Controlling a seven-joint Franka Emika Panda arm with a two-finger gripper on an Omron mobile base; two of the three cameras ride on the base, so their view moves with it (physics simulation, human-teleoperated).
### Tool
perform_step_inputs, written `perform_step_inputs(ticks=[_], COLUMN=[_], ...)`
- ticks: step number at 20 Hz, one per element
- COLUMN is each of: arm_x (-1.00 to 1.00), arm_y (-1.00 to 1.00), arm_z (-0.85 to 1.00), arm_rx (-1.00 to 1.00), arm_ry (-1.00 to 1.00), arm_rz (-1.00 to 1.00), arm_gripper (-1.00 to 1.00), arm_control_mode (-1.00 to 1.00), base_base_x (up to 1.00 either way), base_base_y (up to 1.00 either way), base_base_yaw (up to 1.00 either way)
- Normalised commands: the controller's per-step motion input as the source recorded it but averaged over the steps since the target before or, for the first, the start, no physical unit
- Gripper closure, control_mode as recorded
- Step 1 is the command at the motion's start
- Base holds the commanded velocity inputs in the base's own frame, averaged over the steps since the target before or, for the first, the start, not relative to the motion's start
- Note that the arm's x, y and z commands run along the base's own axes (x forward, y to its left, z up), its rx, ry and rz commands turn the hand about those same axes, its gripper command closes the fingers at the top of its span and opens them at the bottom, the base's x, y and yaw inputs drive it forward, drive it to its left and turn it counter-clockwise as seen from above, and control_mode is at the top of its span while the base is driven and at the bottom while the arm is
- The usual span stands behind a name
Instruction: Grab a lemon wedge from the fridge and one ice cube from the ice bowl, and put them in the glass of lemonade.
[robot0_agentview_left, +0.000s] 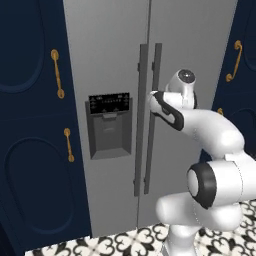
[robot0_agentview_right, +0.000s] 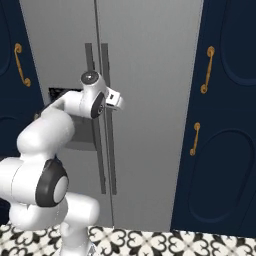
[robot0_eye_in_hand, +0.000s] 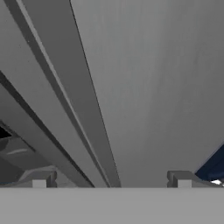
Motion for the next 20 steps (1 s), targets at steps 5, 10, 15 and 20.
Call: perform_step_inputs(ticks=[5,10,15,20], arm_x=[0.43,0.32,0.22,0.33], arm_y=[-0.01,0.0,0.02,0.02], arm_z=[-0.16,-0.14,-0.08,-0.07], arm_rx=[-0.01,0.0,0.0,-0.02], arm_ry=[0.0,0.0,-0.01,-0.01], arm_rz=[0.03,0.06,0.04,0.01], arm_gripper=[-1.0,-1.0,-1.0,-1.0], arm_control_mode=[-1.0,-1.0,-1.0,-1.0], base_base_x=[0.0,0.0,0.0,0.0], base_base_y=[0.0,0.0,0.0,0.0], base_base_yaw=[0.0,0.0,0.0,0.0])
